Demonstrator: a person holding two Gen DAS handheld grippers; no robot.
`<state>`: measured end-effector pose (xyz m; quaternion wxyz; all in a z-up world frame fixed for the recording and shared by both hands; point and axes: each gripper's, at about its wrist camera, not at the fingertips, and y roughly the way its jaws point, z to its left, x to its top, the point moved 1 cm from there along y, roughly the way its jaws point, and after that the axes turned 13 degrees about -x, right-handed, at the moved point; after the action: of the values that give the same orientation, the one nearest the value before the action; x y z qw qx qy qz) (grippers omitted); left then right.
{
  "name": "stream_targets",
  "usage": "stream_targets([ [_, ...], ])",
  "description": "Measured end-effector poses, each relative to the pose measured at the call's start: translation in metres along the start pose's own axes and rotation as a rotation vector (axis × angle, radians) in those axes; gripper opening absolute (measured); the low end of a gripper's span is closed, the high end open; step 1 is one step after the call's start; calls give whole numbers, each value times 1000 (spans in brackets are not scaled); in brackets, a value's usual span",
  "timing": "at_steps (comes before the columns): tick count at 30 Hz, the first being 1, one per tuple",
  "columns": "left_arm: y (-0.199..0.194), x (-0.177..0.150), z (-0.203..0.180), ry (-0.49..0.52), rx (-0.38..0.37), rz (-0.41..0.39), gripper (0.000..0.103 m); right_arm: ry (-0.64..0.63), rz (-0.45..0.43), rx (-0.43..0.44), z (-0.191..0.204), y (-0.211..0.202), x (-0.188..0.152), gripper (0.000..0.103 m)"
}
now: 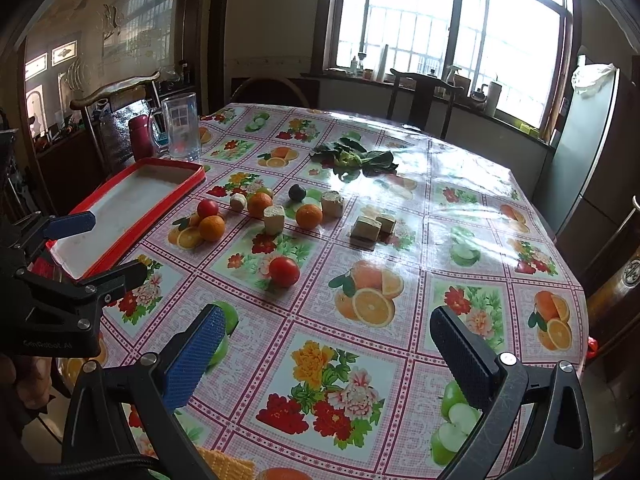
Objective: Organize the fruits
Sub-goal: 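Move both tools toward the row of fruits on the table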
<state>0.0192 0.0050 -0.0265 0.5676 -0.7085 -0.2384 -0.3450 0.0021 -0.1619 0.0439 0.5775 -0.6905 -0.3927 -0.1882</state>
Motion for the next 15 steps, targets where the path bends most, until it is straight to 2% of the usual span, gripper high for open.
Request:
stream_targets([
  [15,20,-2,11,-37,-24,54,103,2,26,31,4,14,-1,103],
])
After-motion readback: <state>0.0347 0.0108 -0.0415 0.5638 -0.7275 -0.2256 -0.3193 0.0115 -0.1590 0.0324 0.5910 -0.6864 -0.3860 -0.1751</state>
